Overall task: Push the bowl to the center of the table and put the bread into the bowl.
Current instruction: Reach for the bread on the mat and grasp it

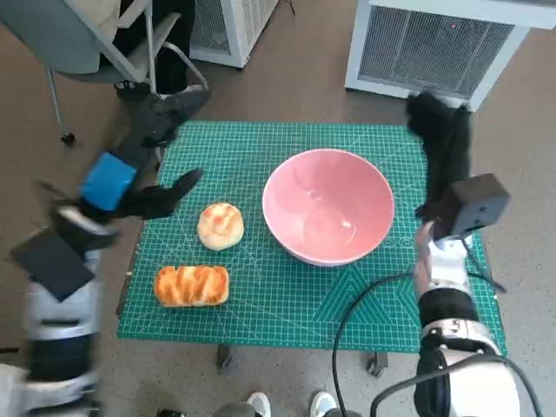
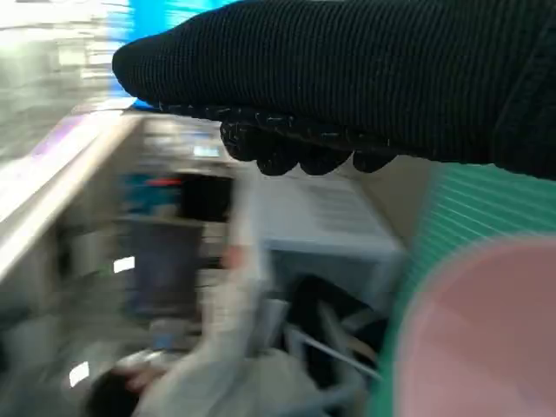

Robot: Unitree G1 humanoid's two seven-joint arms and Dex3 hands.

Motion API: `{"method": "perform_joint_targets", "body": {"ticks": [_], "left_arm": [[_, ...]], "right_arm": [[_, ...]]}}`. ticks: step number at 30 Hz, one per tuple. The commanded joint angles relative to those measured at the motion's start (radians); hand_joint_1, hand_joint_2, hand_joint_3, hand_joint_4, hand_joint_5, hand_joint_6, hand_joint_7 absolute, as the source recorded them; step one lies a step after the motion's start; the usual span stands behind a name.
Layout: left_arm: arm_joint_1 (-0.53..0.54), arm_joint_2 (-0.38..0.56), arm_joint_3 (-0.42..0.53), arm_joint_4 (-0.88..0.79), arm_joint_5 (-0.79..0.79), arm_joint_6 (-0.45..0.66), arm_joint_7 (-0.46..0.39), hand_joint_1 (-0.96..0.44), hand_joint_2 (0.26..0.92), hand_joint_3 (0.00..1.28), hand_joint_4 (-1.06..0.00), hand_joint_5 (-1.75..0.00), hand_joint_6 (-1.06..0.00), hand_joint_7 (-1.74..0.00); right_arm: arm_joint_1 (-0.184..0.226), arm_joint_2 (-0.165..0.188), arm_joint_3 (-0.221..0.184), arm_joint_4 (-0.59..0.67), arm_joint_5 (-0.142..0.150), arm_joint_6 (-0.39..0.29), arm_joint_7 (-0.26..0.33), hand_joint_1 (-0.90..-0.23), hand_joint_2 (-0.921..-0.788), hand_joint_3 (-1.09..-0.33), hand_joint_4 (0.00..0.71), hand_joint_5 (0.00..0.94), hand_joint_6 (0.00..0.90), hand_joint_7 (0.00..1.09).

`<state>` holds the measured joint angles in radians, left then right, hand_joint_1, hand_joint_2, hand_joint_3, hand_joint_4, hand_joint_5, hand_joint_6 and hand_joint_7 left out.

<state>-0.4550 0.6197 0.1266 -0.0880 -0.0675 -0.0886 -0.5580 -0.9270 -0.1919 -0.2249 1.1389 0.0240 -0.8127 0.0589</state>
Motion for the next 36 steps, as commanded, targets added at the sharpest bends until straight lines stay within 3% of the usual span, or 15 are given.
{"method": "perform_joint_targets", "body": {"ticks": [1, 5, 12, 18, 25, 36], "left_arm": [[0.033, 0.11, -0.004, -0.113, 0.076, 0.056, -0.045, -0.46, 0.921, 0.35, -0.32, -0.08, -0.05, -0.73], [0.056, 0.182, -0.018, -0.178, 0.122, 0.095, -0.086, -0.46, 0.921, 0.29, -0.37, -0.06, -0.13, -0.63], [0.09, 0.255, -0.048, -0.294, 0.188, 0.166, -0.143, -0.44, 0.921, 0.19, -0.41, -0.01, -0.26, -0.41], [0.151, 0.295, -0.08, -0.356, 0.275, 0.152, -0.164, -0.44, 0.921, 0.11, -0.43, 0.0, -0.37, -0.22], [0.229, 0.315, -0.119, -0.376, 0.354, 0.105, -0.178, -0.43, 0.915, 0.03, -0.43, 0.0, -0.43, -0.1], [0.294, 0.302, -0.149, -0.423, 0.41, 0.177, -0.209, -0.33, 0.884, 0.0, -0.4, 0.0, -0.44, -0.04]], "right_arm": [[0.028, -0.001, 0.044, -0.1, -0.004, -0.119, 0.069, -0.579, -0.921, -0.819, 0.275, 0.009, 0.021, 0.61], [0.043, -0.002, 0.072, -0.187, 0.031, -0.199, 0.146, -0.611, -0.921, -0.794, 0.295, 0.017, 0.041, 0.62], [0.052, -0.009, 0.1, -0.248, 0.058, -0.245, 0.214, -0.637, -0.921, -0.765, 0.305, 0.018, 0.05, 0.61], [0.075, -0.01, 0.111, -0.302, 0.047, -0.229, 0.207, -0.643, -0.921, -0.754, 0.303, 0.015, 0.039, 0.6], [0.094, -0.01, 0.11, -0.341, 0.042, -0.202, 0.19, -0.64, -0.921, -0.759, 0.3, 0.011, 0.031, 0.59], [0.093, -0.012, 0.104, -0.347, 0.057, -0.178, 0.19, -0.636, -0.921, -0.766, 0.305, 0.011, 0.035, 0.59]]}}
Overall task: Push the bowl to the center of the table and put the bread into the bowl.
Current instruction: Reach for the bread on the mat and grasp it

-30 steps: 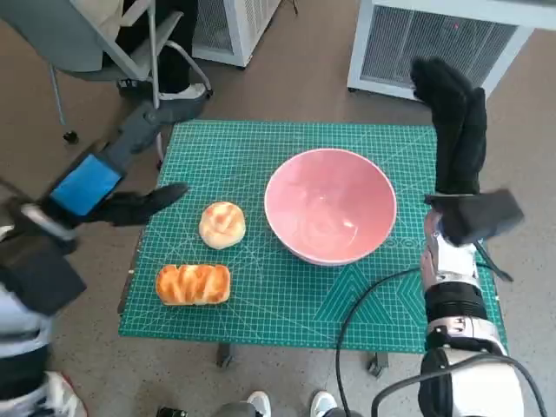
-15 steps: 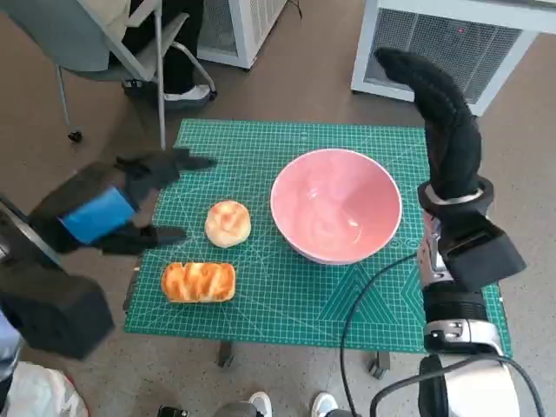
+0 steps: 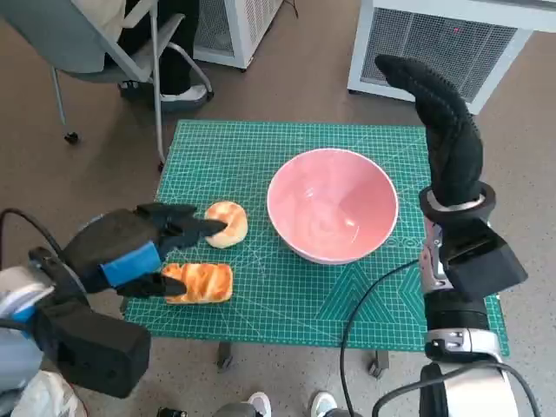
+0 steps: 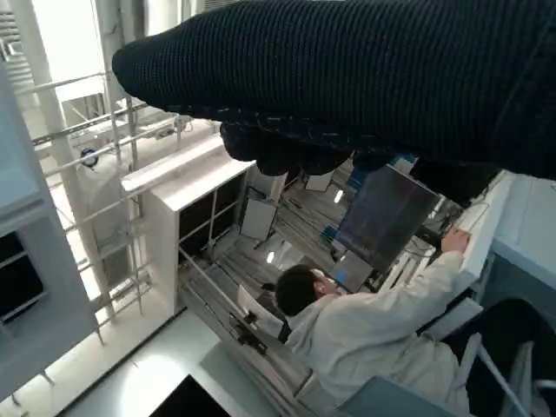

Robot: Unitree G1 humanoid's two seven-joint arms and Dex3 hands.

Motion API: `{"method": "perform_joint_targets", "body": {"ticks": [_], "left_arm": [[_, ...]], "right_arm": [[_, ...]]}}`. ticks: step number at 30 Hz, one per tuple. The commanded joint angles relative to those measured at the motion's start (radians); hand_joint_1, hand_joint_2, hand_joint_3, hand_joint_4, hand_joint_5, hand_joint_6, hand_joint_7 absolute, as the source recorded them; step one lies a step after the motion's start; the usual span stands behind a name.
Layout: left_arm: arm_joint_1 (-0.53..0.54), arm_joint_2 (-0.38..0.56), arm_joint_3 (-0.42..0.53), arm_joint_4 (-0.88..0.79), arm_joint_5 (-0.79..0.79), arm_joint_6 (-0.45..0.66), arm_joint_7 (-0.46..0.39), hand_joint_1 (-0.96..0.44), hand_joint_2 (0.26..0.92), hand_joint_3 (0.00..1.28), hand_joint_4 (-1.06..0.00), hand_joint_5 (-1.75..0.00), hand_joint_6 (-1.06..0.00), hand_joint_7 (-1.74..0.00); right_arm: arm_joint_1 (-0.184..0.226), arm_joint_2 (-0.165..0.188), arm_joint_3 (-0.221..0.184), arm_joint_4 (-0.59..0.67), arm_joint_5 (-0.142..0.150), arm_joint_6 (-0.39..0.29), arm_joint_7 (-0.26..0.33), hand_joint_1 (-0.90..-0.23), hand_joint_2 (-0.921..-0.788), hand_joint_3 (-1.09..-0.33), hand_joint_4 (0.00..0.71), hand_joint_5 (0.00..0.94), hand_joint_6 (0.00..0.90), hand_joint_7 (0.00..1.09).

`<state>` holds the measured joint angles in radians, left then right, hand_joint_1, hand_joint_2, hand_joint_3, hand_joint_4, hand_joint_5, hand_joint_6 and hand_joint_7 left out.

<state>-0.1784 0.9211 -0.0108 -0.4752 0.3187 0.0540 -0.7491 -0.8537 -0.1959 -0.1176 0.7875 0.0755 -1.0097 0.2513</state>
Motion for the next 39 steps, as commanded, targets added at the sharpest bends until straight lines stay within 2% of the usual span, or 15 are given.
{"method": "perform_joint_targets", "body": {"ticks": [1, 12, 20, 30, 39], "left_arm": [[0.019, 0.0, -0.013, -0.039, 0.028, 0.041, -0.019, -0.33, 0.884, 0.0, -0.4, 0.0, -0.43, -0.04], [0.059, -0.04, -0.061, -0.105, 0.118, 0.19, -0.025, -0.31, 0.9, 0.01, -0.39, 0.0, -0.42, -0.01], [0.069, -0.074, -0.096, -0.1, 0.161, 0.241, -0.015, -0.3, 0.913, 0.01, -0.39, 0.0, -0.41, -0.01], [0.069, -0.126, -0.154, -0.022, 0.199, 0.242, 0.016, -0.29, 0.921, 0.02, -0.38, 0.0, -0.4, 0.0], [0.068, -0.189, -0.206, 0.109, 0.199, 0.21, 0.074, -0.22, 0.921, 0.05, -0.39, -0.01, -0.4, -0.01]], "right_arm": [[0.02, -0.008, -0.004, 0.005, 0.006, 0.019, -0.002, -0.636, -0.921, -0.766, 0.305, 0.011, 0.036, 0.59], [0.017, -0.007, -0.012, 0.017, 0.016, 0.02, -0.001, -0.629, -0.921, -0.768, 0.306, 0.01, 0.039, 0.59], [0.016, -0.008, -0.016, 0.021, 0.015, 0.015, 0.0, -0.62, -0.921, -0.77, 0.307, 0.008, 0.04, 0.58], [0.017, -0.012, -0.02, 0.015, 0.005, 0.015, -0.007, -0.605, -0.921, -0.772, 0.307, 0.007, 0.049, 0.59], [0.021, -0.02, -0.021, 0.01, -0.006, 0.008, -0.014, -0.611, -0.921, -0.771, 0.307, 0.006, 0.053, 0.59]]}}
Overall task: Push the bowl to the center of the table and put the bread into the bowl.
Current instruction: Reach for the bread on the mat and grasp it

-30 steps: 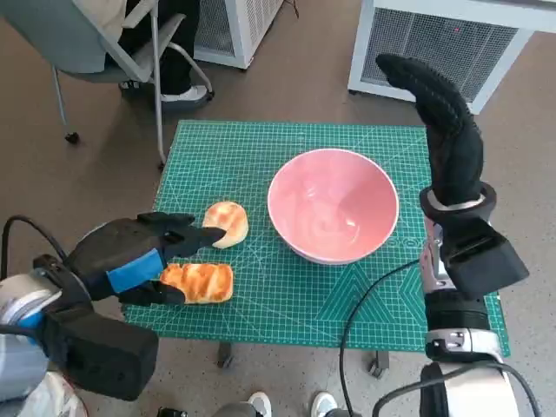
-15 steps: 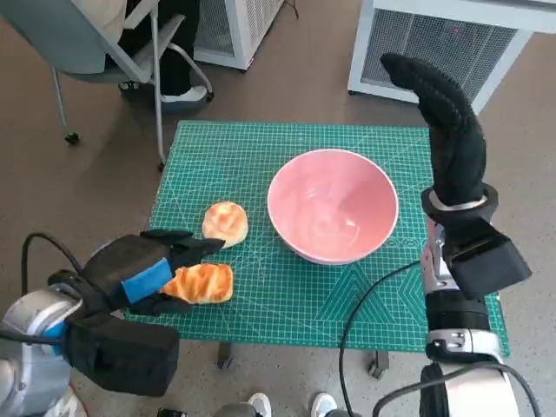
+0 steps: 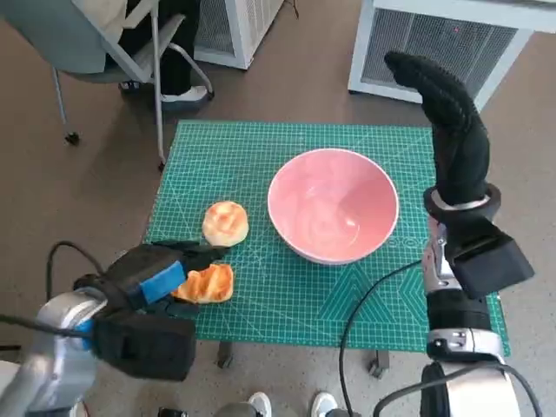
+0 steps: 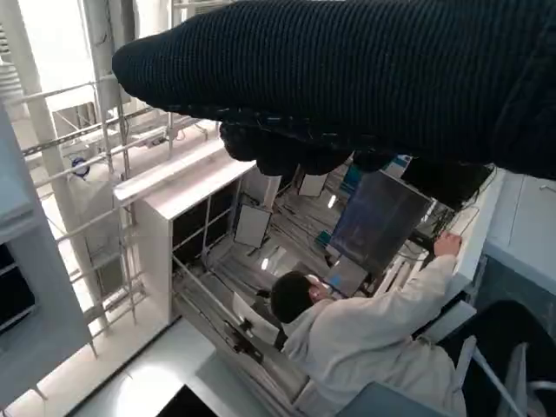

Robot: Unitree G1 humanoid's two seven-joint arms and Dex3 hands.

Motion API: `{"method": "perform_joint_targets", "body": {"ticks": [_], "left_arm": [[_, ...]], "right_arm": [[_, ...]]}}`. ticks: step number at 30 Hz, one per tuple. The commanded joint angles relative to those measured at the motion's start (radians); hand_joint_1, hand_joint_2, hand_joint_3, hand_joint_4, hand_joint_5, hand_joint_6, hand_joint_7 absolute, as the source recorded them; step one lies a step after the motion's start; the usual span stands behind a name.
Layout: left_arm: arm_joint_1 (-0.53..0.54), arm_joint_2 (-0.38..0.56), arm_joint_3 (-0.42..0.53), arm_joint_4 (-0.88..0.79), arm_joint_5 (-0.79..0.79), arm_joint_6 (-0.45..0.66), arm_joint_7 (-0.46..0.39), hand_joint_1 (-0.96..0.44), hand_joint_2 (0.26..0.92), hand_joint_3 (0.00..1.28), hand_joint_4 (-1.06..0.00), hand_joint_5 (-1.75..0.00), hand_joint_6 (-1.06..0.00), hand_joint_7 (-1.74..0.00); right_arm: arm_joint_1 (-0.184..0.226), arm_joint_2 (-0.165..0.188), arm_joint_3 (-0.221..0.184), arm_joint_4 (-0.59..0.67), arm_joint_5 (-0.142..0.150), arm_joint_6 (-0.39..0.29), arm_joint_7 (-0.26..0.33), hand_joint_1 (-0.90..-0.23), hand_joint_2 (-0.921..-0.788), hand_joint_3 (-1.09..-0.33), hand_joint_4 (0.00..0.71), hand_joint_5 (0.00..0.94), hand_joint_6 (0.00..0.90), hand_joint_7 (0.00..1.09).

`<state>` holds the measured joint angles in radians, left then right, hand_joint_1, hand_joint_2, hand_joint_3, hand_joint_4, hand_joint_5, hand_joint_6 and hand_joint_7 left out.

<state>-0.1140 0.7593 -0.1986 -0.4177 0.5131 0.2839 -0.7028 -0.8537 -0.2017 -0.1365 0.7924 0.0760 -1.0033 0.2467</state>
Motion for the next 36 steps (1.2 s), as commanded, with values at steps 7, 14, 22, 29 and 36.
{"method": "perform_joint_targets", "body": {"ticks": [7, 14, 22, 29, 36], "left_arm": [[-0.004, -0.053, -0.027, 0.118, -0.004, -0.035, 0.049, -0.13, 0.921, 0.07, -0.5, -0.06, -0.46, -0.03], [-0.002, -0.074, -0.027, 0.167, -0.003, -0.06, 0.087, -0.03, 0.921, 0.08, -0.65, -0.3, -0.58, -0.1], [0.006, -0.085, -0.012, 0.224, -0.025, -0.144, 0.158, 0.02, 0.921, 0.14, -0.62, -1.16, -0.51, -0.94], [0.013, -0.083, 0.023, 0.198, -0.068, -0.181, 0.165, 0.01, 0.92, 0.16, -0.62, -1.33, -0.5, -1.17], [-0.014, -0.082, 0.062, 0.125, -0.102, -0.152, 0.136, 0.01, 0.92, 0.15, -0.63, -1.31, -0.5, -1.22]], "right_arm": [[0.021, -0.018, -0.001, 0.007, -0.007, -0.001, -0.013, -0.623, -0.921, -0.77, 0.304, 0.004, 0.054, 0.58], [0.025, -0.017, 0.002, 0.001, -0.002, -0.001, -0.014, -0.634, -0.921, -0.769, 0.302, 0.002, 0.054, 0.58], [0.026, -0.014, 0.003, 0.004, 0.011, -0.003, -0.005, -0.639, -0.921, -0.768, 0.301, 0.001, 0.053, 0.58], [0.026, -0.012, 0.004, 0.008, 0.003, -0.008, -0.013, -0.631, -0.921, -0.77, 0.303, 0.002, 0.053, 0.58], [0.023, -0.009, 0.003, 0.016, 0.011, -0.011, -0.006, -0.629, -0.921, -0.771, 0.304, 0.002, 0.052, 0.58]]}}
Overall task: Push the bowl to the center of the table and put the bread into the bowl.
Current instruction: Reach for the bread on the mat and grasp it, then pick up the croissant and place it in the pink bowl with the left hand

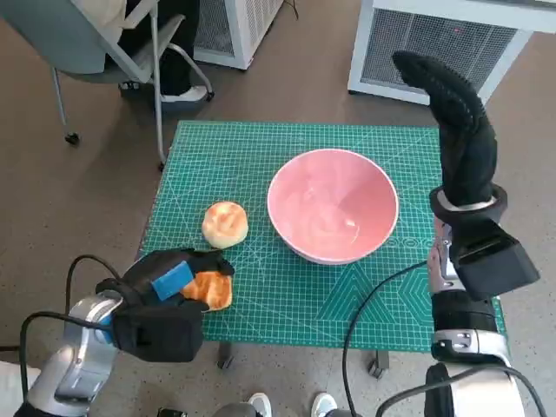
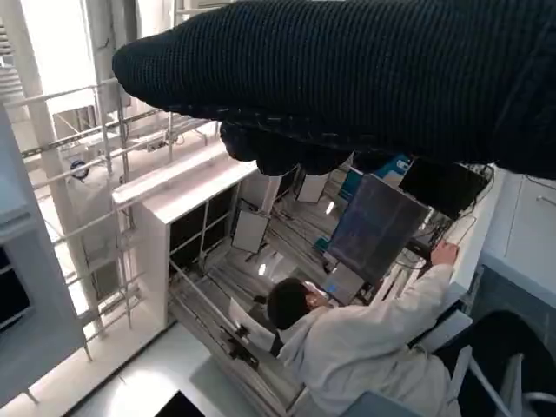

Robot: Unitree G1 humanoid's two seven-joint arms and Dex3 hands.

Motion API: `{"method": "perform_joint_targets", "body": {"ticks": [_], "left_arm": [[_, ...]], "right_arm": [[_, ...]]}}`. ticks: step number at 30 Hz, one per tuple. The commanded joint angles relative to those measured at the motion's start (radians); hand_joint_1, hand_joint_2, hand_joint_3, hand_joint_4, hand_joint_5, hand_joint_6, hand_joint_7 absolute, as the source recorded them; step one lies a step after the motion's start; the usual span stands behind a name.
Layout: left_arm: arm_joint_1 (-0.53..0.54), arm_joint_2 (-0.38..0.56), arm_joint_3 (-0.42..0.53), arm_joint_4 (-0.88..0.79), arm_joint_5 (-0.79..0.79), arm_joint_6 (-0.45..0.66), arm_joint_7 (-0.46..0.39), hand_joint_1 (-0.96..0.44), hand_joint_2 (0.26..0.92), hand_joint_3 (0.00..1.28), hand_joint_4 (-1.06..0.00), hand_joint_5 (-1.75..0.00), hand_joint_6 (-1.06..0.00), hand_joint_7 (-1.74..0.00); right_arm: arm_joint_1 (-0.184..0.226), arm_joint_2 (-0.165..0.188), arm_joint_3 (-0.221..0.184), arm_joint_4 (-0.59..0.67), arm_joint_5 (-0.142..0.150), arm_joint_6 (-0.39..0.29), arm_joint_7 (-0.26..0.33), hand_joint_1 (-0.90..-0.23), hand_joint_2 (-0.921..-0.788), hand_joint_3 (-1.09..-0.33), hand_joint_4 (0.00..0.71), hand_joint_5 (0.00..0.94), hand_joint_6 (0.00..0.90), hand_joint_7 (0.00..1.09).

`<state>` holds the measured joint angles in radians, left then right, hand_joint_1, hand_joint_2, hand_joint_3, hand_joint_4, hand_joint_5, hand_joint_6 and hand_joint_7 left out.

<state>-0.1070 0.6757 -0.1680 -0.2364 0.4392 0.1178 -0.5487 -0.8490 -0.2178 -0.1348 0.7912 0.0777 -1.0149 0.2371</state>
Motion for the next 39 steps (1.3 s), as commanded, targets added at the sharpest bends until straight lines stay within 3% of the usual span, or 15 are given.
{"method": "perform_joint_targets", "body": {"ticks": [1, 18, 24, 31, 39], "left_arm": [[-0.029, 0.001, 0.038, -0.065, -0.033, 0.02, -0.021, 0.01, 0.92, 0.15, -0.63, -1.31, -0.5, -1.22], [-0.168, -0.049, 0.107, -0.114, -0.073, 0.038, 0.023, 0.01, 0.92, 0.12, -0.66, -1.24, -0.54, -1.21], [-0.239, -0.075, 0.116, -0.133, -0.066, 0.039, 0.05, 0.01, 0.916, 0.05, -0.75, -1.11, -0.61, -1.17], [-0.345, -0.113, 0.089, -0.129, -0.048, 0.041, 0.076, 0.01, 0.895, 0.01, -0.85, -0.96, -0.7, -1.11], [-0.489, -0.203, 0.018, 0.005, -0.036, -0.01, 0.139, 0.01, 0.882, 0.0, -0.91, -0.88, -0.73, -1.11]], "right_arm": [[0.018, 0.007, 0.001, 0.017, 0.012, 0.0, 0.005, -0.629, -0.921, -0.771, 0.304, 0.002, 0.052, 0.58], [0.023, 0.012, 0.006, 0.012, 0.036, 0.004, 0.018, -0.631, -0.921, -0.772, 0.307, 0.003, 0.056, 0.59], [0.03, 0.009, 0.004, 0.006, 0.041, 0.006, 0.017, -0.631, -0.921, -0.772, 0.31, 0.004, 0.06, 0.59], [0.038, 0.005, 0.001, -0.005, 0.041, 0.007, 0.014, -0.632, -0.921, -0.773, 0.31, 0.004, 0.062, 0.59], [0.04, 0.001, -0.002, -0.003, 0.036, 0.007, 0.008, -0.628, -0.921, -0.774, 0.304, 0.001, 0.061, 0.59]]}}
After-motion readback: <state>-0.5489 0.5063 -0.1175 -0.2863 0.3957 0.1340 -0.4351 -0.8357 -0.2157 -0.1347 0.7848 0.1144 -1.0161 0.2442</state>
